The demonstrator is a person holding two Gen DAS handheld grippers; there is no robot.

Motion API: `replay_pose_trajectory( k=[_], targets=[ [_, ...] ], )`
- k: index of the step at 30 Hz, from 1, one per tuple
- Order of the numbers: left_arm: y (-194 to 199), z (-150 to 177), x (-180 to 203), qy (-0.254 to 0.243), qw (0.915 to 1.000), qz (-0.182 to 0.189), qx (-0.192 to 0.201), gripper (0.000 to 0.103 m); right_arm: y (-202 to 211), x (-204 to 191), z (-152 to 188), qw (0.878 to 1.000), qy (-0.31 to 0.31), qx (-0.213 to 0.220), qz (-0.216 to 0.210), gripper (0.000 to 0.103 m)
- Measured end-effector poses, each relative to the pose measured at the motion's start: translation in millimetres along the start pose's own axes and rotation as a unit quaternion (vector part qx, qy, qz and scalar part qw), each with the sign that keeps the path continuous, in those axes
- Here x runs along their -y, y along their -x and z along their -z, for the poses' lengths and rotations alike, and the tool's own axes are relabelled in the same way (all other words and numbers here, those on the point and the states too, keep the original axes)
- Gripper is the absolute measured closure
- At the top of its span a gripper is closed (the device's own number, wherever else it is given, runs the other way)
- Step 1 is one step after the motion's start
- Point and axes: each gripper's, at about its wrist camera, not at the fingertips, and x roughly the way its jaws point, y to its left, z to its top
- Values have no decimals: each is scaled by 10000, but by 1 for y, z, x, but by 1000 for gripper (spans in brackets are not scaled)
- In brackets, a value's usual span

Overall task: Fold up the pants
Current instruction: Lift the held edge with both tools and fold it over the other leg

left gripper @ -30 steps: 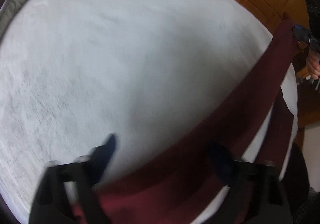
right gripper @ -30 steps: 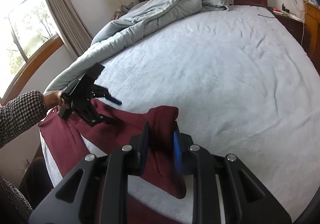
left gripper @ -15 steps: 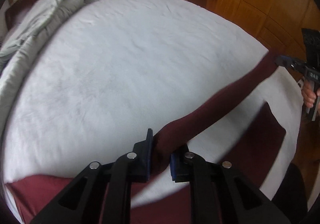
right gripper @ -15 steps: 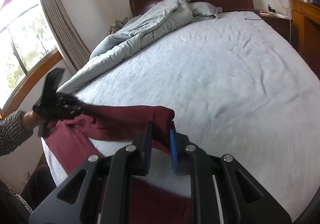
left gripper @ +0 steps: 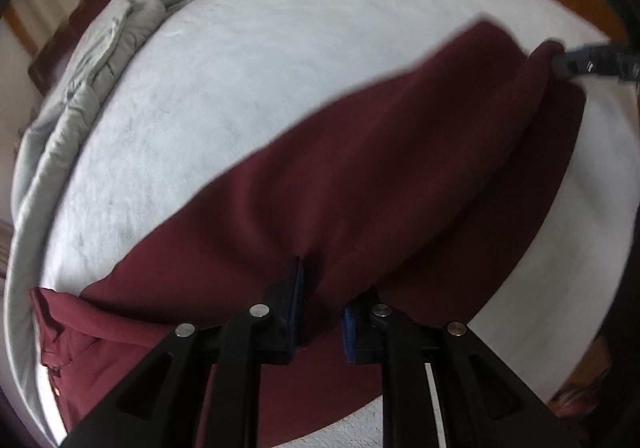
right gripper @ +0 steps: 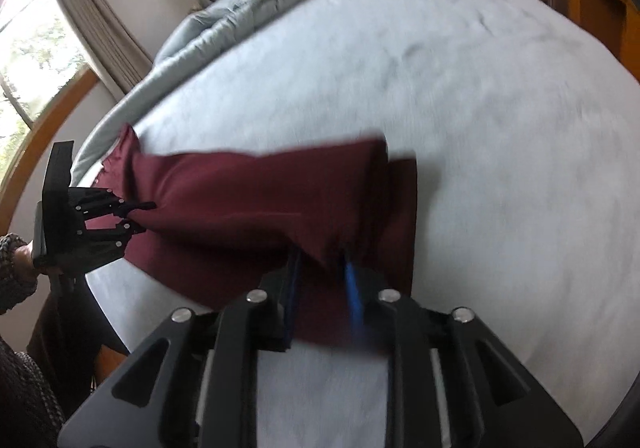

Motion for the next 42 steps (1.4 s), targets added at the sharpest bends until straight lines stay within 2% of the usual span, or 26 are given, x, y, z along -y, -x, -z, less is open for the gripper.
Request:
replay_pose_trajectory(
  k=[1,3,5,7,10,13,16,20,21,22,25,30,33,36,38,41,42],
  targets=[
    [-1,1,2,-10,10000,-60,68,86,1,-2,7,9999,-106,-45,-12,63],
    [-3,2,4,10,9998,-126,146,85,6,-4,15,9994,-347,-7,-78,48],
    [-3,2,3,120,9997,-92,176,85,17,-8,20,9965,-734,116,-385,42],
    [-3,2,2,159,9996,-71,204,85,22,-8,24,9914,-1100,150,-693,29],
    [-3,2,2,162,9995,-71,255,84,18,-10,25,9834,-1569,45,-907,28],
    [-6,1,-4,247,9993,-10,275,82,12,-9,23,9807,-1835,44,-679,29],
    [-6,3,-6,363,9990,78,265,81,1,-3,19,9789,-2012,-106,-332,38],
    [-8,2,-11,428,9987,138,254,79,-1,6,24,9712,-2323,-72,-520,36],
    [-8,1,-12,423,9987,136,261,79,-3,6,25,9705,-2343,-70,-571,40],
    [-8,1,-11,408,9987,127,260,79,-5,7,24,9697,-2371,-56,-589,52],
    [-7,0,-9,448,9986,139,227,80,-4,6,18,9700,-2342,22,-654,80],
    [-4,-6,-17,515,9984,198,159,80,11,-2,2,9795,-1952,222,-444,85],
    [17,-9,-20,702,9963,307,394,80,39,-6,-4,9778,-1950,589,-497,85],
    [37,-11,-11,671,9956,386,533,80,52,-4,-2,9779,-1968,627,-324,85],
    [37,-8,3,612,9961,428,464,80,48,2,6,9786,-2012,426,1,85],
    [12,3,23,513,9980,346,152,79,19,14,23,9742,-2222,-189,351,85],
    [6,6,26,522,9980,314,158,79,11,16,29,9734,-2229,-324,421,84]
  ],
)
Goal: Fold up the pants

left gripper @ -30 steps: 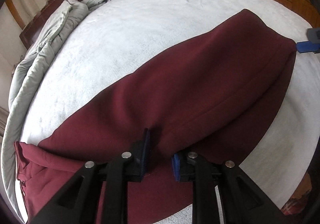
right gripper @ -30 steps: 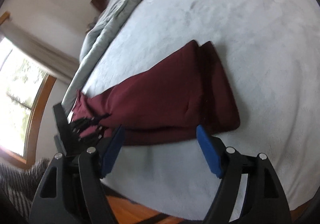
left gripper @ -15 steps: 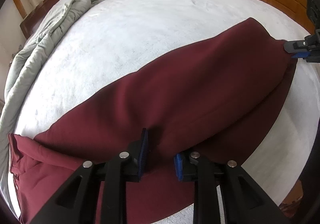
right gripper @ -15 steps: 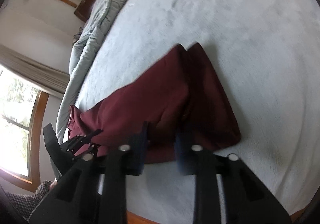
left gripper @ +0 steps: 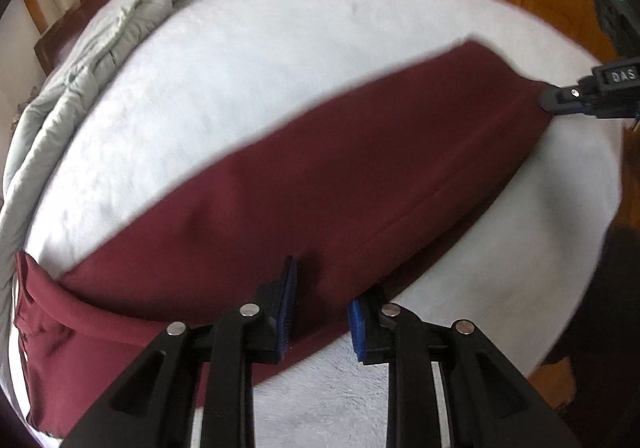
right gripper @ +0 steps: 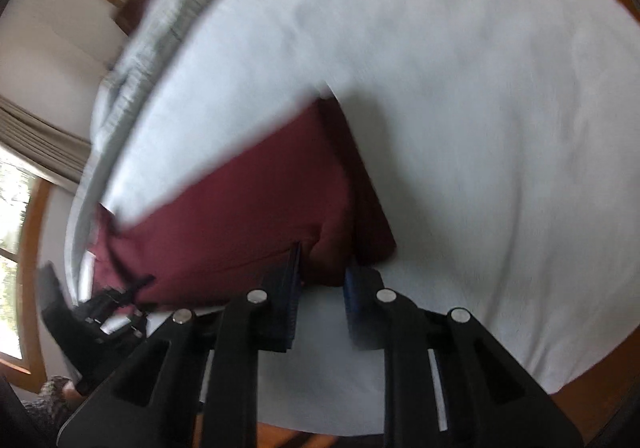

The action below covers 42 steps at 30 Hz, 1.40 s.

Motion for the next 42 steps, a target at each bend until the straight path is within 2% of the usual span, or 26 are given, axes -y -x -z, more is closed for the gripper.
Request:
replay_pose_trajectory(
  k=[2,3,4,5,7,8,9,11,15,18,20,22,24,25,26,31,33,37,39,42],
  targets=[
    [-2,4,2,15,9998,-58,178,77,-1,1,4,9999,-12,121,-71,81],
    [-2,4,2,25,9998,-57,204,75,2,0,4,9998,-15,149,-100,75],
    [-1,4,1,43,9997,-50,219,65,9,-3,4,9997,5,222,-54,60],
    [2,3,-1,94,9997,11,204,59,15,-5,4,9995,15,309,46,54],
    [8,2,-10,272,9993,198,154,31,31,-15,4,9979,151,567,274,52],
    [13,3,-13,387,9985,352,137,27,38,-21,5,9968,181,680,384,52],
    [20,4,-19,560,9969,534,143,27,47,-31,6,9954,213,833,411,52],
    [36,9,-33,838,9936,746,131,25,51,-51,7,9950,370,922,37,52],
    [54,27,-81,1620,9837,775,-49,22,16,-116,11,9903,927,390,-961,52],
    [61,46,-133,2388,9695,505,-215,22,-23,-160,15,9838,1245,-48,-1289,52],
    [64,60,-173,2903,9562,239,-294,22,-53,-189,13,9790,1210,-348,-1601,52],
    [61,62,-205,3272,9436,227,-442,22,-79,-215,10,9699,1189,-634,-2030,52],
    [55,63,-227,3515,9345,288,-486,22,-90,-242,10,9638,1652,-678,-1981,49],
    [47,62,-239,3626,9293,327,-623,22,-97,-260,13,9586,2101,-666,-1802,39],
    [43,62,-246,3667,9269,376,-704,22,-96,-265,21,9553,2294,-688,-1730,36],
    [17,66,-285,3953,9133,267,-945,22,-121,-292,45,9346,3163,-939,-1327,35],
    [14,68,-299,4093,9067,319,-967,22,-132,-293,50,9298,3316,-1060,-1194,35],
    [-5,59,-315,4171,9000,213,-1250,22,-152,-293,65,9296,3278,-1334,-1031,35],
    [-18,57,-327,4207,8927,103,-1614,21,-153,-287,69,9303,3264,-1319,-1033,36],
    [-26,56,-332,4268,8854,163,-1834,22,-148,-281,72,9310,3242,-1302,-1054,37]
  ],
)
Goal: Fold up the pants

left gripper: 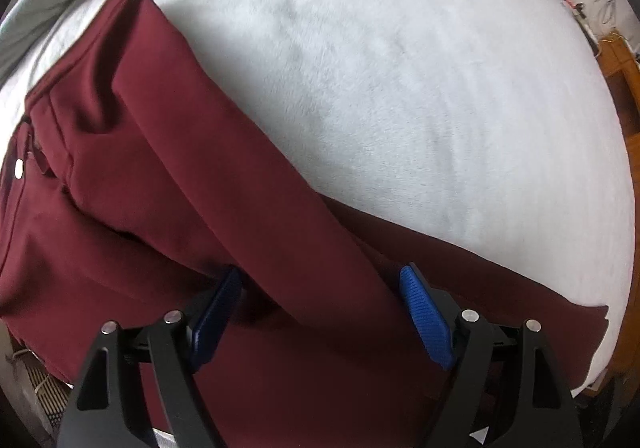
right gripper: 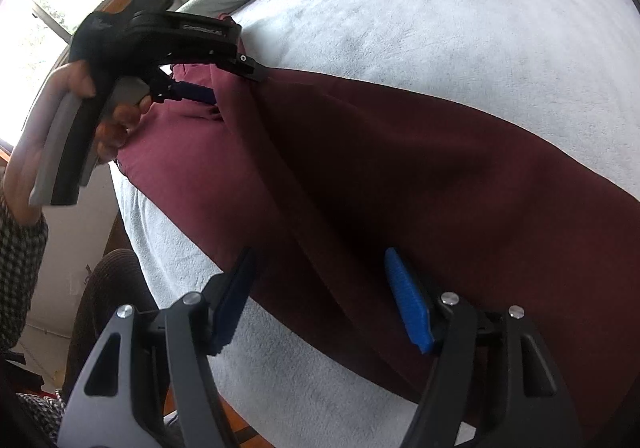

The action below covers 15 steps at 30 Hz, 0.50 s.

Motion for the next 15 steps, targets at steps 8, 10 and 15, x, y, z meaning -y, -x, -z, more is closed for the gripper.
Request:
replay_pose_trajectory(
  k=[8,10,15],
  targets=[
    [13,14,-19,373,9985,398,79,73,2,5,-5,9998,-171,12,-85,37],
    [26,30,-24,384,9977,462,322,79,5,6,-5,9997,-233,19,-88,37],
    [56,82,-35,297,9946,465,874,84,10,7,-1,9995,-307,15,-88,37]
  ],
)
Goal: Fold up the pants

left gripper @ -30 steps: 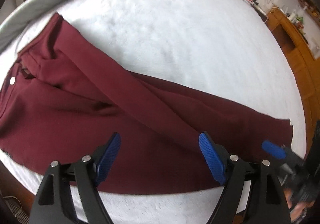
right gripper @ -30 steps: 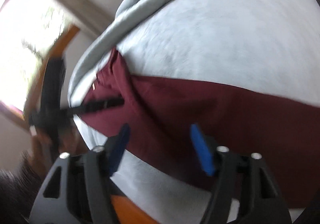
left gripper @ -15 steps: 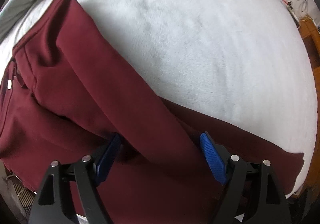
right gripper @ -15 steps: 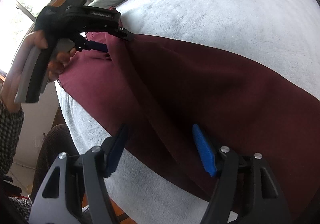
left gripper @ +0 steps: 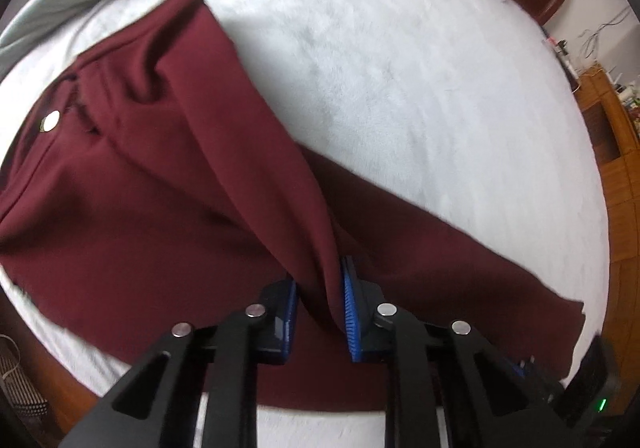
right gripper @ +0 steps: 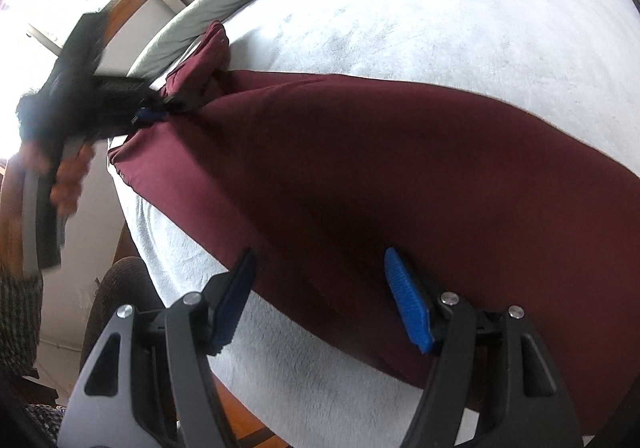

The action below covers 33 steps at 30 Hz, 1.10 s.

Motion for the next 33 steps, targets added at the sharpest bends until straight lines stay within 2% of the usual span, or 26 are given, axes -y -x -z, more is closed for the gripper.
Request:
replay_pose_trajectory(
  k=[4,7,10,12,14,17,18,19,20,21,23,25,27,29,30,33],
  targets=[
    [18,42,-16,128,9998,41,113,86,5,-7,7,10000,66,-32,-30,36],
    [20,71,-26,27,9998,-23,202,86,14,-11,10,9998,47,119,-126,36],
    [9,82,-31,-111,9995,-86,265,85,18,-14,8,9990,-112,213,-367,35],
    [2,84,-33,-115,9994,-97,297,83,11,-14,7,9994,-182,161,-230,34],
    [-8,84,-27,-89,9993,-70,349,77,-7,-11,9,9995,-284,-149,-63,34],
    [-9,82,-30,44,9993,103,361,72,-15,-17,14,9997,-105,-141,150,32],
    [-6,81,-32,74,9992,188,355,67,-15,-20,13,9997,-32,-152,208,32],
    [-2,81,-37,106,9990,233,362,57,-14,-24,11,9995,21,-171,267,31],
    [6,80,-44,155,9988,236,388,51,-12,-27,7,9995,39,-169,254,31],
    [13,79,-50,175,9986,254,428,43,-10,-30,4,9997,39,-141,194,31],
    [24,75,-57,84,9981,336,509,37,-3,-37,-5,9999,37,14,-126,31],
    [34,70,-61,-145,9981,248,552,27,-3,-47,-19,9989,49,114,-463,31],
    [35,67,-67,-319,9979,280,485,26,-13,-60,-36,9969,39,110,-781,31],
    [34,70,-66,-568,9968,554,127,27,-27,-72,-48,9959,66,67,-903,31],
    [36,71,-69,-630,9962,599,78,27,-36,-82,-57,9952,111,62,-971,31],
    [45,72,-93,-575,9975,406,96,26,-58,-108,-74,9920,131,22,-1252,31]
  ],
)
